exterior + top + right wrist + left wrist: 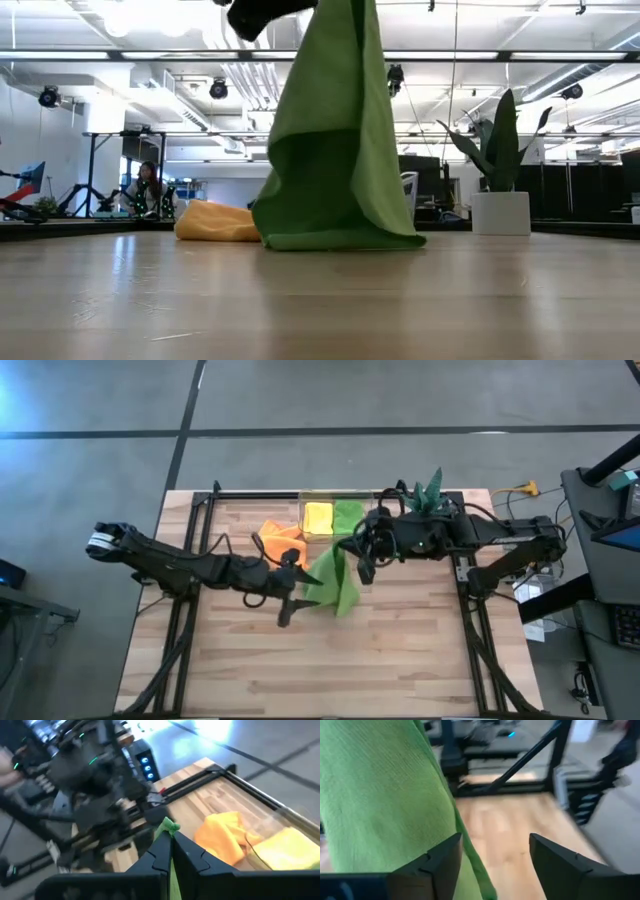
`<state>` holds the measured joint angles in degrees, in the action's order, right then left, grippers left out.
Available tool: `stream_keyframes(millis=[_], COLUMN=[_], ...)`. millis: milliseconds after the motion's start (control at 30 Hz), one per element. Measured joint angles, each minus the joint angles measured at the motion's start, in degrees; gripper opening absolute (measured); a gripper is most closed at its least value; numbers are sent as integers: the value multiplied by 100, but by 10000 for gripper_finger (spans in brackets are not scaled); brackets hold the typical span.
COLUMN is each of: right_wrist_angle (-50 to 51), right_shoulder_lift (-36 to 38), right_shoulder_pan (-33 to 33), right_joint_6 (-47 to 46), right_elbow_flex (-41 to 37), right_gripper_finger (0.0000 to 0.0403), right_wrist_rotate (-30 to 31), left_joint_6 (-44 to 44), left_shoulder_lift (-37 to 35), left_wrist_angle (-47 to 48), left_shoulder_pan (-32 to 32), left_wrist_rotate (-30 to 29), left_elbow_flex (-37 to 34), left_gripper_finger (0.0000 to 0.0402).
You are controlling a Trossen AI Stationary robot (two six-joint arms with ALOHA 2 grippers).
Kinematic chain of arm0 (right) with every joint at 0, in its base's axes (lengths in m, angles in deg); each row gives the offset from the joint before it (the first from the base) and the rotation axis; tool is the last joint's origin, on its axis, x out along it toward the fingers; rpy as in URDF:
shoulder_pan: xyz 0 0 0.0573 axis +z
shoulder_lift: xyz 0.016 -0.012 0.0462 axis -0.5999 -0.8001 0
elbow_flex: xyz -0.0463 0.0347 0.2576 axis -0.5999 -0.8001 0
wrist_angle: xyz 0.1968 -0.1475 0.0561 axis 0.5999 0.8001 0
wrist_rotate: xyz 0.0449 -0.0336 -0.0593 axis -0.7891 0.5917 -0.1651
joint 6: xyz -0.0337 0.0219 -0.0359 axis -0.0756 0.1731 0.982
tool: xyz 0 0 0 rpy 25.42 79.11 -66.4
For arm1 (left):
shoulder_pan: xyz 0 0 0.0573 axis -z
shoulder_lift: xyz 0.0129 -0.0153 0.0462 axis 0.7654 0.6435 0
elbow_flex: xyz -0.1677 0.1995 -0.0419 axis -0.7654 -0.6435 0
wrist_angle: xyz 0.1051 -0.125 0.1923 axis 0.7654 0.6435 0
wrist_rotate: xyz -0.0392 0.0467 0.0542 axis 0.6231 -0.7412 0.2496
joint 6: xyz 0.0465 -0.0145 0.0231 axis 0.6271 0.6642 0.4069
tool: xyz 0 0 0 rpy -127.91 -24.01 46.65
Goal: Fold microfiber towels
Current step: Fold the green microfiber towel
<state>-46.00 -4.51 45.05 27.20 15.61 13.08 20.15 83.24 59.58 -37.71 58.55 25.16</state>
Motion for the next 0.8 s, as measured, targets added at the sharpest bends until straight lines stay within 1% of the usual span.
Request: stream_keyframes(millis=[100, 200, 333, 400, 467, 600, 733, 800], right_wrist_angle=[94, -128, -782, -1211, -1563, -1944, -2066, -2064], right_shoulder_lift=[37, 76, 90, 90, 92, 92, 122, 155], right_shoulder_pan=[-168, -284, -357, -367, -367, -365, -363, -363], right_joint_6=[-400, -583, -619, -677, -722, -905, -1015, -1031], right_elbow_flex=[30, 31, 32, 32, 32, 32, 32, 32], right_gripper_finger=[8, 8, 8, 8, 9, 9, 9, 9], right_wrist_rotate=[96, 123, 114, 108, 66, -175, -356, -466], left_joint_6=[343, 1056, 1778, 2149, 2517, 3038, 3650, 4006], left_shoulder_lift=[-3, -28, 141, 360, 647, 1201, 1640, 1763], left_wrist_angle=[308, 648, 802, 783, 589, 31, -835, -1230], left_shoulder_pan=[334, 809, 1427, 1605, 1647, 1632, 1623, 1614], left_wrist_rotate=[-889, -2014, -3747, -4420, -4892, -5620, -6879, -7372], left_elbow_flex=[1, -1, -4, -17, -21, -21, -21, -21], left_gripper_finger=[218, 218, 219, 219, 219, 219, 219, 219])
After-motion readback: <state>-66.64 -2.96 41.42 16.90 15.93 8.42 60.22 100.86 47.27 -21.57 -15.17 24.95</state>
